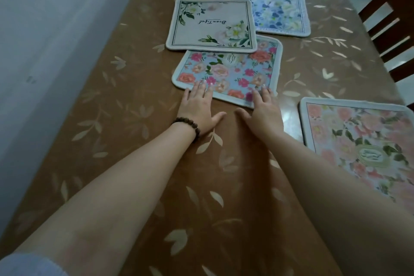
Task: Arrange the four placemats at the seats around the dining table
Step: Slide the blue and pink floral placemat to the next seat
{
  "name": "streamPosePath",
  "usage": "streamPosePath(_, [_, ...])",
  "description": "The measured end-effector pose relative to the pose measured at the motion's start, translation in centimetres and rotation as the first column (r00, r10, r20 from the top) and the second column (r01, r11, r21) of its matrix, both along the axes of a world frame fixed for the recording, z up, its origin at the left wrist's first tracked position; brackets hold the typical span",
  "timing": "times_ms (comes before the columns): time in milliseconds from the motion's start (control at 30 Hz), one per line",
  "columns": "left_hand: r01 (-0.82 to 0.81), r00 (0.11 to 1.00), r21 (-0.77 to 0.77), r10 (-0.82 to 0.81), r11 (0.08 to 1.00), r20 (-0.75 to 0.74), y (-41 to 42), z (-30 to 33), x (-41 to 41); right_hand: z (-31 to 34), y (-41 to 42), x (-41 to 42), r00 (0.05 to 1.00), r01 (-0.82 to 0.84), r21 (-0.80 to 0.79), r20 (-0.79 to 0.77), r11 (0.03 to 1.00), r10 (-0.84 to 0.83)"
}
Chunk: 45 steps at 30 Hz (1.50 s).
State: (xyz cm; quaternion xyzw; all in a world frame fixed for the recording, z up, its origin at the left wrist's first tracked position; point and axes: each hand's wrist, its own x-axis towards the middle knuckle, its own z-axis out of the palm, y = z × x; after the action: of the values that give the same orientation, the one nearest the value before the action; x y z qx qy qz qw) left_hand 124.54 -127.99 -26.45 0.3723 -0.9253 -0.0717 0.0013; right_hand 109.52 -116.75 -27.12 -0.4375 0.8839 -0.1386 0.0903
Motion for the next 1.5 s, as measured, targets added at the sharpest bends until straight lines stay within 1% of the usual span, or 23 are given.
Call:
streamPosePath(33, [0.003,1.000,-0.009,-0.003,1.000,-0.003,-0.8,-0.3,-0.8,-0.2,-0.8,-0.7,1.000,-0.012,0.007,-0.026,1.000,0.013])
streamPosePath(67, [0.007,1.000,-0.019,-0.007,1.000,-0.008,-1.4,-0.6,-1.6,-0.3,-1.3,-1.2,0.995,-0.045,0.023,-0.088,0.999,0.047])
streamPosePath(100, [0.011,1.000,-0.025,-0.011,1.000,-0.019,-1.9,-0.9,-2.2,-0.4,-1.5,-1.6,0.976,-0.102,0.041,-0.187,0.994,0.108])
streamPosePath(167, [0.024,0.998,-0.004,-0.024,1.000,-0.057,-2.6,-1.1,-3.0,-0.5,-1.3,-1.7,0.887,-0.244,0.067,-0.389,0.968,0.250])
streamPosePath(200, [0.032,0.996,0.017,-0.030,0.999,-0.079,-2.9,-1.1,-3.2,-0.5,-1.1,-1.5,0.846,-0.295,0.070,-0.445,0.953,0.294])
streamPosePath(267, [0.050,0.994,0.021,-0.048,0.999,-0.099,-3.0,-1.0,-3.4,0.0,-1.2,-1.1,0.807,-0.351,0.097,-0.473,0.931,0.354])
streamPosePath(333, [0.094,0.993,-0.069,-0.099,0.993,-0.062,-2.7,-0.8,-3.3,0.5,-1.7,-0.6,0.785,-0.391,0.136,-0.467,0.910,0.407])
streamPosePath(400, [0.143,0.988,-0.149,-0.151,0.978,-0.045,-2.2,-0.7,-3.2,0.9,-2.1,-0.1,0.788,-0.388,0.160,-0.452,0.908,0.417])
streamPosePath(533, [0.146,0.984,-0.158,-0.159,0.977,-0.074,-2.0,0.2,-2.6,1.6,-1.9,0.7,0.817,-0.342,0.157,-0.437,0.927,0.376])
streamPosePath(600, [0.147,0.985,-0.170,-0.161,0.974,-0.068,-1.3,0.3,-1.9,1.7,-1.1,1.4,0.834,-0.327,0.130,-0.426,0.936,0.350])
streamPosePath(700, [0.136,0.987,-0.146,-0.146,0.980,-0.061,0.9,-0.2,-0.3,1.9,1.2,3.2,0.865,-0.334,0.016,-0.392,0.942,0.313])
streamPosePath(767, [0.112,0.991,-0.121,-0.120,0.986,-0.062,2.6,-0.4,0.9,2.1,2.9,4.5,0.866,-0.346,-0.066,-0.407,0.936,0.292])
streamPosePath(800, [0.102,0.992,-0.104,-0.109,0.989,-0.063,3.4,-0.4,1.6,2.2,3.9,5.2,0.866,-0.343,-0.066,-0.409,0.937,0.288])
streamPosePath(967, [0.089,0.995,-0.032,-0.090,0.996,-0.053,9.0,0.1,5.9,2.2,9.3,9.0,0.883,-0.312,0.038,-0.357,0.949,0.305])
streamPosePath(1067, [0.066,0.997,0.005,-0.065,0.998,-0.040,13.0,0.8,8.7,2.6,12.7,11.8,0.896,-0.321,0.054,-0.305,0.946,0.322])
streamPosePath(1267, [0.079,0.995,0.021,-0.080,0.997,0.061,20.7,2.1,14.5,3.8,20.4,17.5,0.904,-0.320,0.095,-0.268,0.943,0.334])
streamPosePath(1500, [0.123,0.984,0.025,-0.125,0.992,0.130,29.5,3.3,21.2,4.2,29.4,24.3,0.931,-0.300,0.036,-0.207,0.953,0.301])
